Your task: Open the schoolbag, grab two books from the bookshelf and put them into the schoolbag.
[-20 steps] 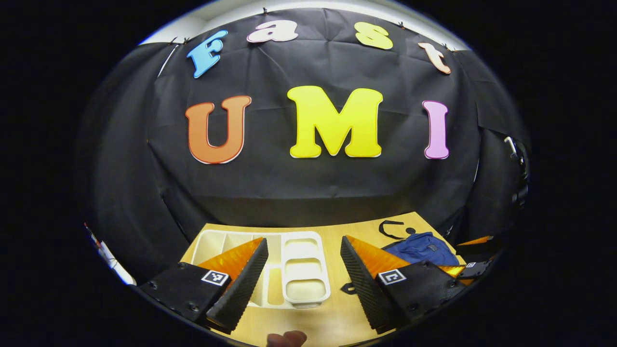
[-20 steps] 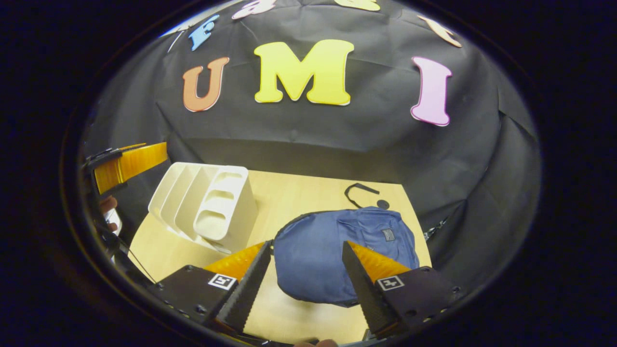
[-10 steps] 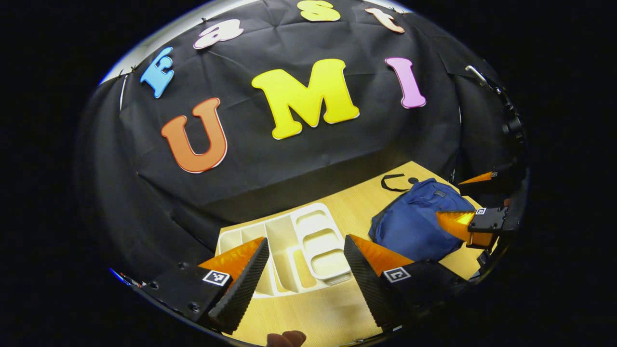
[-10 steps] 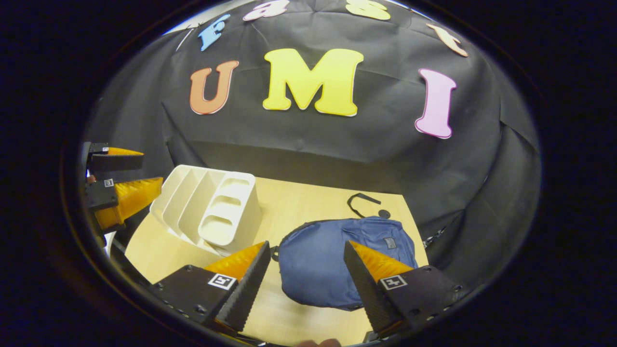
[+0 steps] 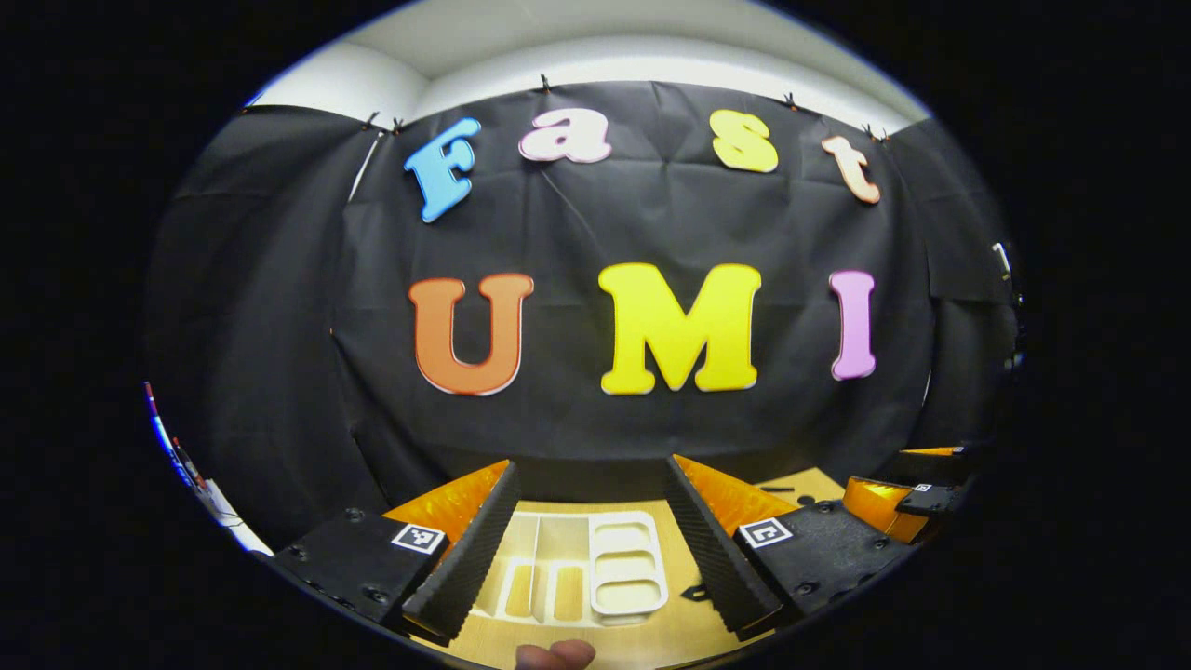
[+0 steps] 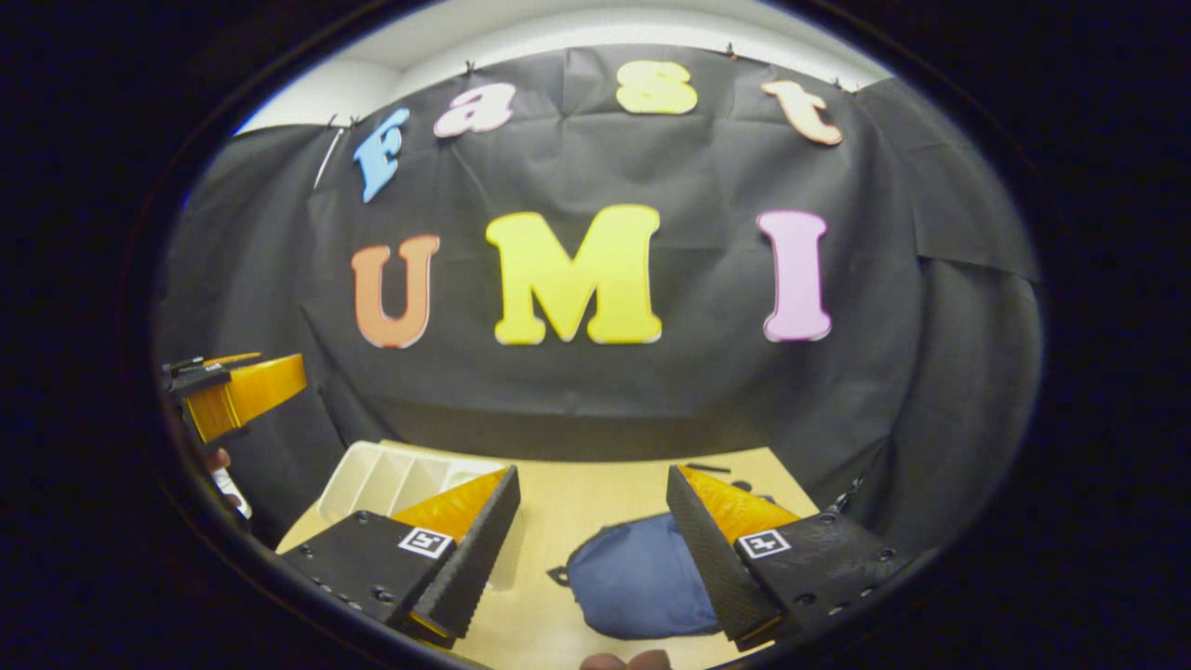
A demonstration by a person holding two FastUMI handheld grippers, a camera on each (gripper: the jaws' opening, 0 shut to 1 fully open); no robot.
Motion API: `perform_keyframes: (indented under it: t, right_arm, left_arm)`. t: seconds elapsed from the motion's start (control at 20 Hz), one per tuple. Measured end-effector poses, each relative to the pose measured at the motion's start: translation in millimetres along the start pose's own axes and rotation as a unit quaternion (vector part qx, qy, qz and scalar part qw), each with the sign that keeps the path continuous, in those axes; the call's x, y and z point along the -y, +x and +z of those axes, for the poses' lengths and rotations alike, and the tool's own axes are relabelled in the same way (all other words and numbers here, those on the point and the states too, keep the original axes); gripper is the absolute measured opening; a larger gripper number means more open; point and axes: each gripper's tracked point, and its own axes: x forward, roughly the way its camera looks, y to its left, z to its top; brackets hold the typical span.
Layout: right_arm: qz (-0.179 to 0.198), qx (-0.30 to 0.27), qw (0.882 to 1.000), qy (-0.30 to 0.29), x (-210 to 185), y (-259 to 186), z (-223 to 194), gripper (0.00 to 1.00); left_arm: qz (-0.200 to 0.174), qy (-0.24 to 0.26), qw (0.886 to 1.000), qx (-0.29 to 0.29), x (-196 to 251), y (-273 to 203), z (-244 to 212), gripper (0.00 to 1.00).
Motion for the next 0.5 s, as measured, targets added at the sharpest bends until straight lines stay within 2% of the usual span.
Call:
perform_keyframes:
  t: [0.15, 0.2, 0.25, 0.35, 0.5]
  right_arm:
    - [-0.011, 0.069, 0.998, 0.005, -7, -15, 40, 0.95]
    - [-0.011, 0.081, 0.997, 0.005, -11, -20, 47, 0.95]
    - [-0.011, 0.089, 0.996, 0.003, -15, -26, 52, 0.94]
    - [-0.013, 0.098, 0.995, 0.004, -18, -37, 54, 0.94]
    - [-0.008, 0.104, 0.994, 0.008, -25, -43, 52, 0.94]
  left_arm:
    - [0.001, -0.003, 0.999, 0.041, -2, -7, 29, 0.99]
    - [-0.002, -0.005, 0.999, 0.048, -1, -10, 35, 0.94]
    - [-0.004, -0.007, 0.999, 0.053, 1, -13, 39, 0.99]
    - [-0.008, -0.006, 0.998, 0.058, 2, -14, 42, 1.0]
    - [-0.009, -0.012, 0.998, 0.055, 3, -17, 41, 0.98]
